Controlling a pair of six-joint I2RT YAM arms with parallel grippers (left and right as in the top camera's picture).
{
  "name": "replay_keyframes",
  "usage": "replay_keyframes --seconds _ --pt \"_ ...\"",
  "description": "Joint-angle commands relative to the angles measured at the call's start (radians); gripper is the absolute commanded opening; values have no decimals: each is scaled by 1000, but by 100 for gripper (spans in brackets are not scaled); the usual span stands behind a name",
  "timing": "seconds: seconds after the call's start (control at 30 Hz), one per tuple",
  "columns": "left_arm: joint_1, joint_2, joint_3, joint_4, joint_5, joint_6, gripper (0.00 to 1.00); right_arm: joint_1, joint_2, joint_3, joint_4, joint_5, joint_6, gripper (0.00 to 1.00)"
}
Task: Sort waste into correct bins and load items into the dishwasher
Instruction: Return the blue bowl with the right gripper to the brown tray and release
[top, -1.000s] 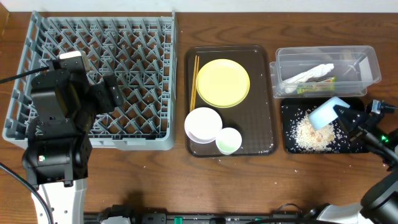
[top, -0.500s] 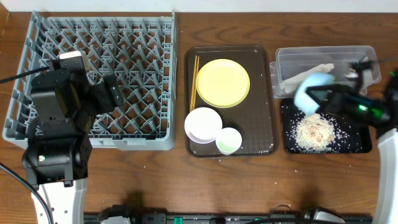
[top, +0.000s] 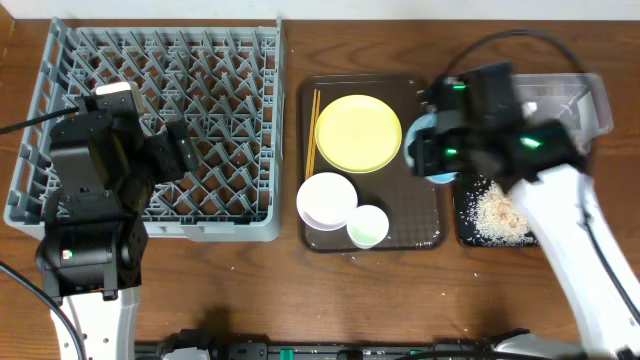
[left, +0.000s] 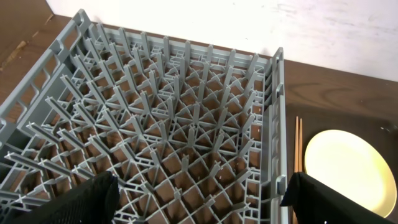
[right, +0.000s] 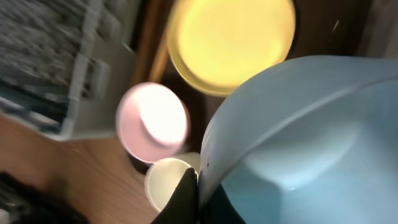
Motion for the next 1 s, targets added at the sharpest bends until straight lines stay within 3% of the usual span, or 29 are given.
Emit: replay_keyframes --seconds 0.0,0.53,0.97 --pt "-3 0 23 0 -2 9 90 66 113 7 -16 91 31 1" --pt "-3 0 23 0 -2 9 90 145 458 4 -43 96 75 1" --pt "-3 0 23 0 -2 9 89 144 532 3 -47 106 91 1"
